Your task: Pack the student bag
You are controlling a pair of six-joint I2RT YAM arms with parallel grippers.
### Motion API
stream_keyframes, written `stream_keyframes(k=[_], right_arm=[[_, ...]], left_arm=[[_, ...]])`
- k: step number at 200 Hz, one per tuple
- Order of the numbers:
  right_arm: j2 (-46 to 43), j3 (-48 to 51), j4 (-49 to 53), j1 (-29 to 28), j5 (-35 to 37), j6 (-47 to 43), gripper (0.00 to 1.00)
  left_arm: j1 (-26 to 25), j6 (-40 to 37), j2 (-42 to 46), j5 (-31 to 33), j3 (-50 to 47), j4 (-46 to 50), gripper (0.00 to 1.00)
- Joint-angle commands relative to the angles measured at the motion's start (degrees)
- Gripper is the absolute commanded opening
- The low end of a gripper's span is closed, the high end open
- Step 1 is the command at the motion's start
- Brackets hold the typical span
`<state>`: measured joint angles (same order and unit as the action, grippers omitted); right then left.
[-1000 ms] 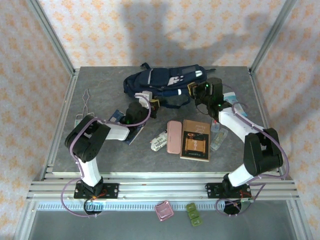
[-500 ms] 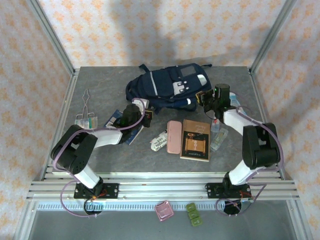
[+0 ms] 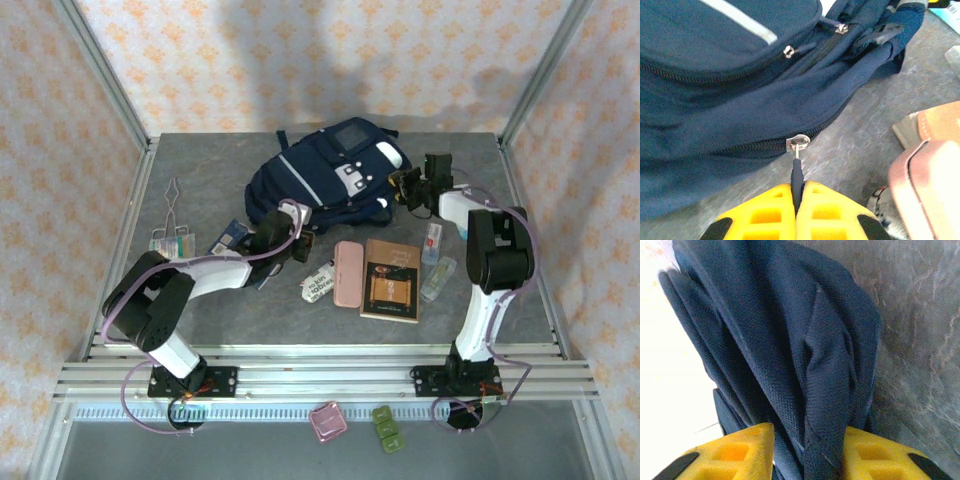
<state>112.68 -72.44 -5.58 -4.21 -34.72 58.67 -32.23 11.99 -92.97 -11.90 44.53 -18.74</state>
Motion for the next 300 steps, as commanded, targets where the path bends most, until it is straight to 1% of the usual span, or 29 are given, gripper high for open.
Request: stream_keyframes(k=[1,10,32,56,81,97,120,162,174,186,211,218,223,271,300], right_arm=[[-2.54,-2.49,0.39,0.35,1.61,-3.67,0.45],[-4.72,-1.21,2.90,0.21,2.31,-5.15,0.49],[-11.53,4.76,6.50,0.13,3.28,-7.38,0.56],[-17.68,12.03,6.78,-0.01,2.37,-7.48,0.57],[-21.99,19.51,2.38,-1.53,-0.53,-4.40,0.57],[-21.38,20.85,-0.30,-4.15,-2.38,-2.62,0.57],[-18.44,20.03,-2.86,-7.52,-2.66,-0.79,0.57],[-11.56,16.76,-6.17,-10.86,-3.05,2.33,0.56],[-9.80,15.84,-7.36,-11.44,-3.28,3.51,0.53],[-8.06,14.74,-7.36,-11.77,-2.16,3.61,0.45],[-4.93,12.92,-8.13,-11.68,-2.57,4.27,0.11],[-4.68,12.94,-8.67,-11.61,-2.63,4.47,0.04],[-4.69,13.01,-8.89,-11.61,-2.56,4.64,0.00],[-7.52,14.73,-11.35,-10.41,-0.95,5.38,0.00],[-8.70,14.88,-12.02,-9.05,-1.30,5.32,0.00]], left_arm=[[-1.20,1.50,-2.65,-0.89,4.75,0.24,0.00],[-1.50,2.01,-3.54,-1.21,5.72,-0.44,0.00],[-2.21,2.87,-5.56,-2.46,8.29,-1.03,0.00],[-3.01,2.38,-6.82,-2.31,10.16,-1.45,0.00],[-3.58,2.29,-7.87,-2.94,11.79,-0.86,0.00],[-4.02,2.25,-8.02,-3.13,11.98,-0.94,0.00],[-4.94,2.08,-8.19,-2.91,12.39,-0.64,0.00],[-5.78,1.63,-7.84,-2.16,12.63,-0.44,0.00],[-6.00,1.51,-7.84,-2.08,12.76,-0.13,0.00],[-6.16,1.51,-7.77,-2.02,12.61,-0.03,0.00],[-6.15,1.90,-7.41,-0.84,11.69,1.35,0.00],[-6.17,1.98,-7.04,-0.08,11.10,2.04,0.00],[-6.17,2.06,-6.69,0.47,10.55,2.44,0.00],[-5.46,4.01,-0.90,6.64,1.26,2.65,0.00],[-2.47,5.37,3.26,9.12,-4.14,2.70,0.00]])
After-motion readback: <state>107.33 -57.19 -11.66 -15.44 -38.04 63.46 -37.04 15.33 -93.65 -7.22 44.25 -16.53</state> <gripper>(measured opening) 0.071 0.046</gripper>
